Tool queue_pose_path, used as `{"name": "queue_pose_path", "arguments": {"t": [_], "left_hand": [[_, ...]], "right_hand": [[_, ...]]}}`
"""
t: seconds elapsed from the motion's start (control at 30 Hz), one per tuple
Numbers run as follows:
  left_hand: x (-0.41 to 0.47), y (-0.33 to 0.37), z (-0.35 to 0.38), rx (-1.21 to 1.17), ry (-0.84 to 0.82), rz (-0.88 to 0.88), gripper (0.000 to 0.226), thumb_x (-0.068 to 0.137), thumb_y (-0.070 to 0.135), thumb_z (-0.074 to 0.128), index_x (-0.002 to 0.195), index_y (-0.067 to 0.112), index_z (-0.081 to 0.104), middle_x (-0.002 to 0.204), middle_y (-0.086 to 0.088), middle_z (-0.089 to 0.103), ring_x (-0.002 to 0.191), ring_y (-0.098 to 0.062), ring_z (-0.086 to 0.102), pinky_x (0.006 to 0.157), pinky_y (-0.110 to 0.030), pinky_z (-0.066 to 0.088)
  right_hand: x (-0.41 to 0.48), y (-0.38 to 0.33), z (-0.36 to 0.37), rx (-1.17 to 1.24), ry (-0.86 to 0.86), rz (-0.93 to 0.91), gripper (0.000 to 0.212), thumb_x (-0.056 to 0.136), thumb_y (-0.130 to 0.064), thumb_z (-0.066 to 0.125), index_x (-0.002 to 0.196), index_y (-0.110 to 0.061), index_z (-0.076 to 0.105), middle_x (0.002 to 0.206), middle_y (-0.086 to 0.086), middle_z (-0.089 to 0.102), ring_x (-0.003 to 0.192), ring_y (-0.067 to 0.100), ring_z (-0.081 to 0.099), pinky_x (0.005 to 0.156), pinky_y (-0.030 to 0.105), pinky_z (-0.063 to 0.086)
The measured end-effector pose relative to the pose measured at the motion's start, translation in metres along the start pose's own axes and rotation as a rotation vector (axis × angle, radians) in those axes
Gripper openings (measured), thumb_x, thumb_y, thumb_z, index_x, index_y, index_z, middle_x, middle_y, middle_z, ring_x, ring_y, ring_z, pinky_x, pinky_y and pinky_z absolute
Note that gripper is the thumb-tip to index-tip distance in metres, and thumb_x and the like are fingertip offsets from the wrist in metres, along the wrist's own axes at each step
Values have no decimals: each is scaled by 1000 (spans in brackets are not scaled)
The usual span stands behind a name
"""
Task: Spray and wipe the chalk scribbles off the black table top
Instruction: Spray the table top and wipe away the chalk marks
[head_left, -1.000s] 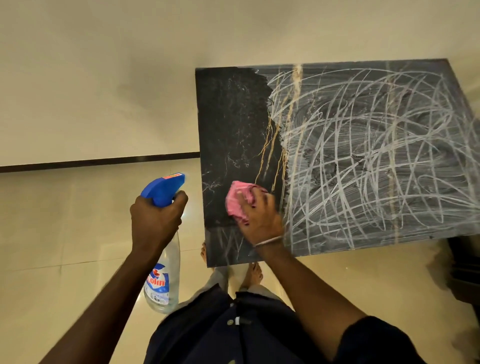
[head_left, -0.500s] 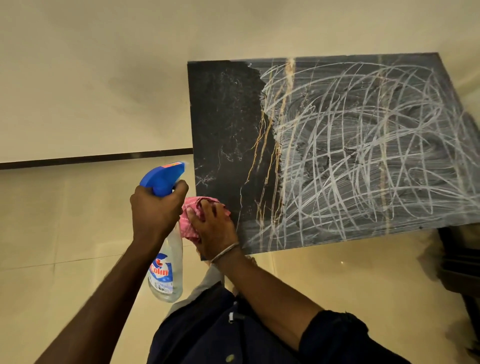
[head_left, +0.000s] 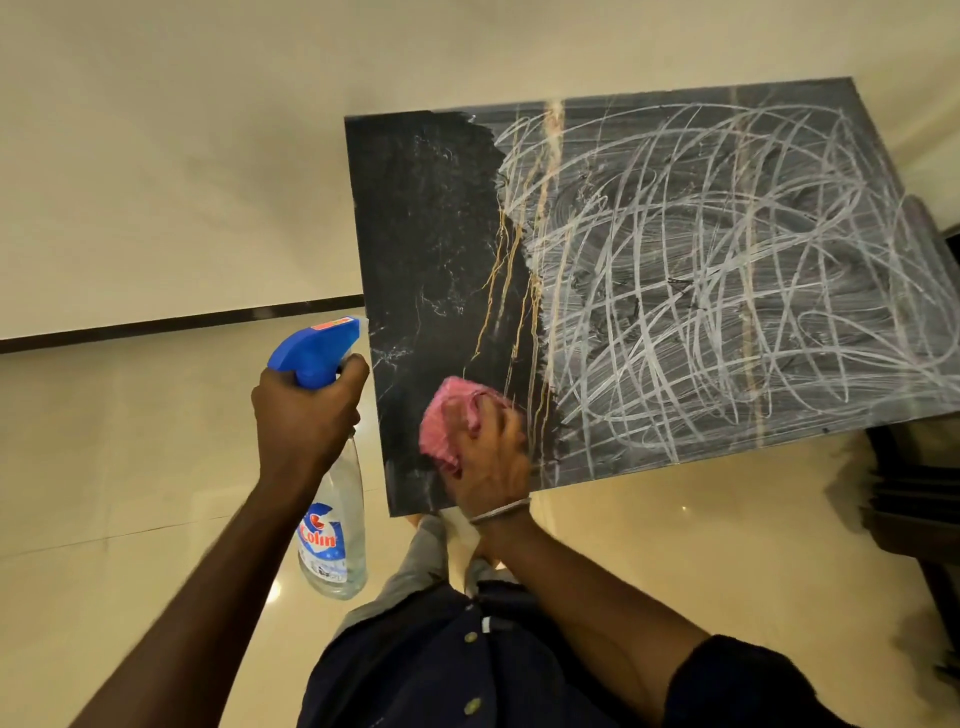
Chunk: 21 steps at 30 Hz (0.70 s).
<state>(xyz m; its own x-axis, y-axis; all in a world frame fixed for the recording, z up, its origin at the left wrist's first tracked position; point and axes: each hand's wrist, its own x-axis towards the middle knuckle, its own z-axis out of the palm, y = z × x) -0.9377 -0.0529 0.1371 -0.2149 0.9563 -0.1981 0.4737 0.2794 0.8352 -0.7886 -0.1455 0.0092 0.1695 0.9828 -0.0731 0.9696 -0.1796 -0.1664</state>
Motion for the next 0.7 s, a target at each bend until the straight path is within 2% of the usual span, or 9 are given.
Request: {"name": "queue_pose_path", "arguments": {"t": [0.07,0.13,0.2,0.27,0.33,0.43,0.57,0.63,0.7], "left_hand": [[-3,-2,-3,-1,5,-5,19,90,21,66,98,5,61,67,-20,61,45,-10,59,48,-10,47],[-5,-4,-4,12,11,-16,22,89,22,66,102,4,62,71,-23,62,49,-15,59,50,-14,47],[-7,-6,-5,21,12,-23,21,89,22,66,103,6,61,72,-23,62,51,-17,60,50,-13,47],[-10,-7,-4,16,13,-24,15,89,22,66,97,11,60,71,-23,62,46,-11,59,47,-9,46],[-12,-6,-1,4,16,-24,12,89,22,66,95,14,59,72,-24,62,45,-10,58,47,-9,47],[-17,-5,4,5,19,-24,19,90,23,66,102,9,59,77,-26,62,53,-17,59,50,-12,47],[-24,-2,12,-2,4,-21,23,91,22,66,104,4,60,77,-25,63,54,-18,59,47,-7,45],[-29,-1,15,4,-7,-12,24,91,21,66,106,3,60,78,-25,63,55,-20,60,48,-8,46],[-32,0,18,5,-15,6,21,90,21,66,102,4,61,77,-26,62,57,-28,61,51,-13,50]], "right_hand": [[-11,-31,8,-2,-29,-220,95,63,-63,73,143,-25,40,135,15,38,114,35,40,70,38,58],[-20,-48,13,-15,-58,-360,101,57,-67,76,140,-25,37,134,12,36,115,33,44,78,39,59],[-26,-48,14,2,-93,-414,100,59,-66,76,141,-26,35,136,11,34,116,31,52,80,40,59],[-29,-31,16,7,-87,-437,97,64,-63,75,144,-27,33,137,12,33,117,33,50,72,39,60],[-32,-3,12,31,-69,-376,89,69,-60,71,145,-28,38,136,12,37,114,32,45,61,36,58],[-36,46,1,64,-26,-146,71,77,-55,52,144,-30,45,132,13,48,109,32,45,62,34,55],[-38,68,-5,50,-22,59,82,64,-41,76,140,-28,48,133,16,48,113,37,46,68,41,57],[-38,52,-3,49,-18,82,79,67,-47,70,141,-27,47,134,16,42,115,38,42,70,42,58],[-37,26,2,66,-29,-32,79,70,-53,66,142,-25,46,134,17,40,115,39,41,74,44,56]]}}
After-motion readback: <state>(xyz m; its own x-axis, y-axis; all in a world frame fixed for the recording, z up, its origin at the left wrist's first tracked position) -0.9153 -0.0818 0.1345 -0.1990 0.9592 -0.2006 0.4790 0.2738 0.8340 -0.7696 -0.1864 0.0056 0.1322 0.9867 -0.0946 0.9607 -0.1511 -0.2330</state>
